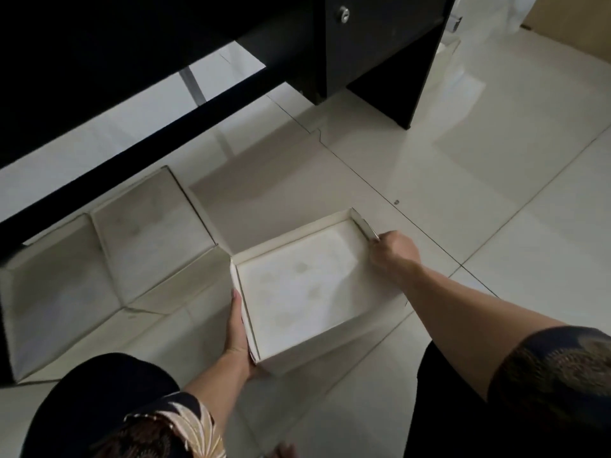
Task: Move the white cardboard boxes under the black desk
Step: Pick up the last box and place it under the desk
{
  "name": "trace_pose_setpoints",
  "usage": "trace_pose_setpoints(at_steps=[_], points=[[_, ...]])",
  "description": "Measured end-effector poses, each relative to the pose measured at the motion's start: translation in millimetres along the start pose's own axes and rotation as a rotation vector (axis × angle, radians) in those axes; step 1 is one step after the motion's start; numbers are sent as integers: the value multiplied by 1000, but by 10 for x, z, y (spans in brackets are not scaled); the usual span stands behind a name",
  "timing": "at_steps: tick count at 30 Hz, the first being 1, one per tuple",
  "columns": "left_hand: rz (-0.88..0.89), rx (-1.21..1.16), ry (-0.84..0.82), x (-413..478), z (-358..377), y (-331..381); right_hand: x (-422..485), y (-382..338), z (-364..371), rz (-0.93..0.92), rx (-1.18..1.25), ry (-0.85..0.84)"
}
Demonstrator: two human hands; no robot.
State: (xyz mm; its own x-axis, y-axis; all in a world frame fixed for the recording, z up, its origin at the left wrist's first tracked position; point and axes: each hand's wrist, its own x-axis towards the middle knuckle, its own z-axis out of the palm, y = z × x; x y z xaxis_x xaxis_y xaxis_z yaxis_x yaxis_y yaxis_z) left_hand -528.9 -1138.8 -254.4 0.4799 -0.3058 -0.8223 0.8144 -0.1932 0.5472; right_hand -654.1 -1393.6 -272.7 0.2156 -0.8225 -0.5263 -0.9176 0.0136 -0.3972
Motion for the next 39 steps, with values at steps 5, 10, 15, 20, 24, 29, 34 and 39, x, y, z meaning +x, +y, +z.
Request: trace_pose_setpoints(at_steps=[5, 10, 15, 20, 24, 29, 34, 39], points=[[-6, 102, 49, 370, 122, -151, 345, -208, 42, -119, 5, -7], [176, 743, 483, 591, 85, -304, 415, -235, 215, -111, -33, -40], [558, 1093, 723, 532, 198, -356, 471, -274, 242, -73, -132, 38], [768, 1474, 519, 361, 366, -661, 399, -482, 198, -106, -290, 81], [781, 1726, 207, 196, 479, -839, 389, -787, 205, -572, -352, 108], [626, 1809, 154, 191, 483, -791, 419, -725, 306, -677, -469, -71], [653, 1840, 129, 277, 493, -768, 420, -723, 284, -608, -435, -21], [678, 1910, 72, 340, 472, -647, 421, -659, 190, -531, -396, -16]])
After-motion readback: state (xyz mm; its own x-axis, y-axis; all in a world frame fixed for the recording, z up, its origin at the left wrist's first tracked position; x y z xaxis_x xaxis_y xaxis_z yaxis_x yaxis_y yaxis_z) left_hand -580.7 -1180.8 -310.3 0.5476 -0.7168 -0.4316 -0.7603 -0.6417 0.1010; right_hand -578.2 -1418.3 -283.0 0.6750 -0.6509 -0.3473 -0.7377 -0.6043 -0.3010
